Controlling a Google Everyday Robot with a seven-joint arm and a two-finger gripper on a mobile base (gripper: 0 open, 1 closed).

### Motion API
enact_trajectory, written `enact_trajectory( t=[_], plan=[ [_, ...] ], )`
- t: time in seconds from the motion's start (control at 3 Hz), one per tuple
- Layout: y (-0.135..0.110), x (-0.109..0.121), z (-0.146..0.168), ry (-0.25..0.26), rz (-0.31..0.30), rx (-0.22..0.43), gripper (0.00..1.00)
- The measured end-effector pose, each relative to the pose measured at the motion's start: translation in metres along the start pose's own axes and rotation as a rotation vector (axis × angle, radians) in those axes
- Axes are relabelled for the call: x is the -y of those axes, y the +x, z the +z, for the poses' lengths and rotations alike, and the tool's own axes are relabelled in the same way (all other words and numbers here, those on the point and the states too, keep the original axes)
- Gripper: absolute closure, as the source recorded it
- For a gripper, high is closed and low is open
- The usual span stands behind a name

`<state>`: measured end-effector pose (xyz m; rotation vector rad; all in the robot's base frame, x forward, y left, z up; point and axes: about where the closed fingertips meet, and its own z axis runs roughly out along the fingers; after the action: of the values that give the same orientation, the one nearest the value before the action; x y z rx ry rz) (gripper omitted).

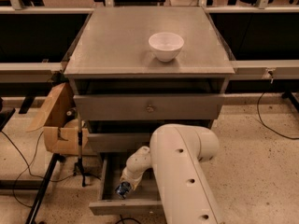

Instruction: Pick pepsi can from bottom drawer and place on counter

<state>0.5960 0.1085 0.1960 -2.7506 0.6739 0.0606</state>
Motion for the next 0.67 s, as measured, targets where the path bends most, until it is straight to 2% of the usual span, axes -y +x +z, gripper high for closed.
enact_trajectory(
  t=[0.67],
  plan=[
    [-0.011,-0.023,-0.112,-0.02,0.05,-0.1,1.0]
  ],
)
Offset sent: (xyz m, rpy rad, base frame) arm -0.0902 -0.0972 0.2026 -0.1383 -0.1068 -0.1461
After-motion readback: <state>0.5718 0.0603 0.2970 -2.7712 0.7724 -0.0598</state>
